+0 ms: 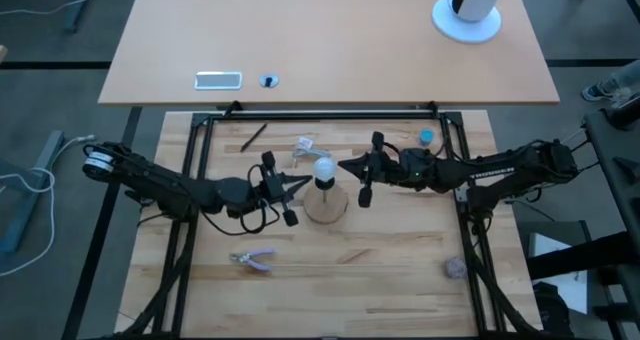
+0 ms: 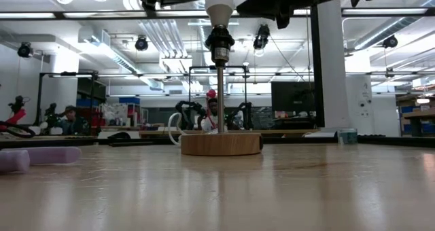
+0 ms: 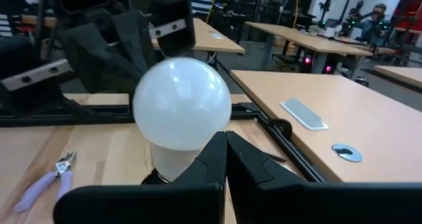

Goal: Screw lightbulb
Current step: Insert the lightbulb into the lamp

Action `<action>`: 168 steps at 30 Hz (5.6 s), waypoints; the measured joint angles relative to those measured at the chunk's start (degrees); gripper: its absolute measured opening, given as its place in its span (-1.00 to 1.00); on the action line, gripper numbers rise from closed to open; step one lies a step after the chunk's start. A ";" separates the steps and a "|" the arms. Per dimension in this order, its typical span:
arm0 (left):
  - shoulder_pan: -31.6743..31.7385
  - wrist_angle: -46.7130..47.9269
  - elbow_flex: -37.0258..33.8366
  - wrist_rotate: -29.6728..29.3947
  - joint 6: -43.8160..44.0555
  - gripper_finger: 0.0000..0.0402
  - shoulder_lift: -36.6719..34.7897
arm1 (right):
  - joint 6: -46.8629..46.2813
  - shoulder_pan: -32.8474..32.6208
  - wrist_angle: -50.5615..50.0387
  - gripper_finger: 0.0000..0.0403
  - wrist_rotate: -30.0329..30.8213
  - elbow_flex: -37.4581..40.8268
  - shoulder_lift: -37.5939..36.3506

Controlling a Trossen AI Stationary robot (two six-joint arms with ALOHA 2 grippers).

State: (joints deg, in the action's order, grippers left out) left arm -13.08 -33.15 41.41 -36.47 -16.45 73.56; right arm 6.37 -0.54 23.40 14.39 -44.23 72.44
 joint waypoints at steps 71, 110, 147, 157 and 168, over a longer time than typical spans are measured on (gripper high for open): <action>2.87 1.11 0.04 -2.12 2.46 -1.00 0.52 | 1.64 -4.06 -0.94 -1.00 0.49 -1.28 2.25; 1.63 -2.14 0.04 -2.63 1.05 -1.00 1.66 | 4.72 -4.40 -1.72 -1.00 4.43 -1.28 1.27; 1.86 -1.14 0.04 -2.06 5.38 -1.00 0.63 | 3.10 -4.46 0.92 -1.00 4.57 -1.26 1.20; -0.61 -0.98 0.04 -9.02 4.83 -1.00 -0.98 | 2.03 -4.61 -0.62 -1.00 9.79 -1.26 0.77; 0.23 -1.41 0.04 -4.51 6.45 -1.00 0.23 | 0.93 -3.67 1.07 -1.00 6.40 -1.20 1.64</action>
State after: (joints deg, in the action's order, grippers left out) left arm -12.85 -34.55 41.45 -40.98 -10.00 73.79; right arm 7.30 -4.21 24.47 20.79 -45.43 74.08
